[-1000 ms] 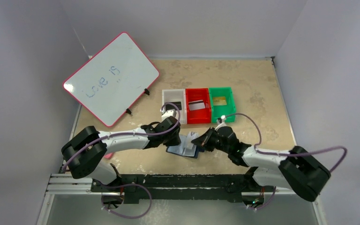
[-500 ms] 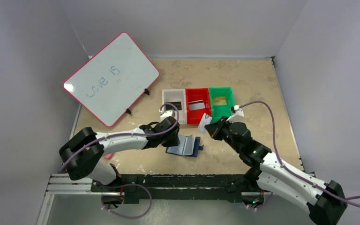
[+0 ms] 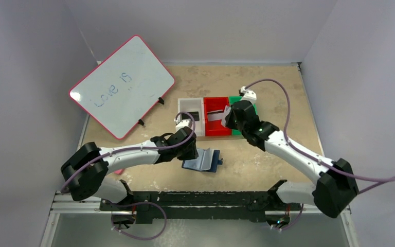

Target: Take the credit cards out of the card holder

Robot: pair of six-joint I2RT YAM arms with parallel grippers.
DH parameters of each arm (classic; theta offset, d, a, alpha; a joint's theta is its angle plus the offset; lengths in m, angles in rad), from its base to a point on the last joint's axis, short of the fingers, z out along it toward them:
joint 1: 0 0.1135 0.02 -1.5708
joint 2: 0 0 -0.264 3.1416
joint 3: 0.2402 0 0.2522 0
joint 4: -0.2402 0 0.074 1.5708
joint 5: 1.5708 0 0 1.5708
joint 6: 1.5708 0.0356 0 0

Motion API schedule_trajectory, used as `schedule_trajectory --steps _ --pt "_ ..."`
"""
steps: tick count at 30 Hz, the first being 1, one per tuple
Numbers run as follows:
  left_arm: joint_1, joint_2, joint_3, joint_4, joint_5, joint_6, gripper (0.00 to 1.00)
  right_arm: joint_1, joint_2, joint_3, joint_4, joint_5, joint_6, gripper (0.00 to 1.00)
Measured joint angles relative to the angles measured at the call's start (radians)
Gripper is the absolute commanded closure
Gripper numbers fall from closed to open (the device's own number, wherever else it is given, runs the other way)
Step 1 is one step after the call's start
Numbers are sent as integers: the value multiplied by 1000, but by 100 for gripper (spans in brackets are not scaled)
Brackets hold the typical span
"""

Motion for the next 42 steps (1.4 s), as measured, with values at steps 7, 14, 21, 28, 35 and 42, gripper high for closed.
schedule_trajectory --steps 7,14,21,28,35,42 --pt "0 -41 0 -22 -1 10 67 -8 157 105 -72 -48 -79 100" --pt "0 -41 0 -23 0 16 67 -8 269 122 2 -93 -135 100" --pt "0 -41 0 -19 13 19 67 -8 357 95 133 -87 -179 100" --pt "-3 -24 0 29 72 25 67 -8 442 70 251 -59 -212 100" --pt "-8 5 0 32 90 27 67 -8 472 48 351 -17 -220 100" --pt "-9 16 0 32 98 28 67 -8 501 46 418 22 -220 100"
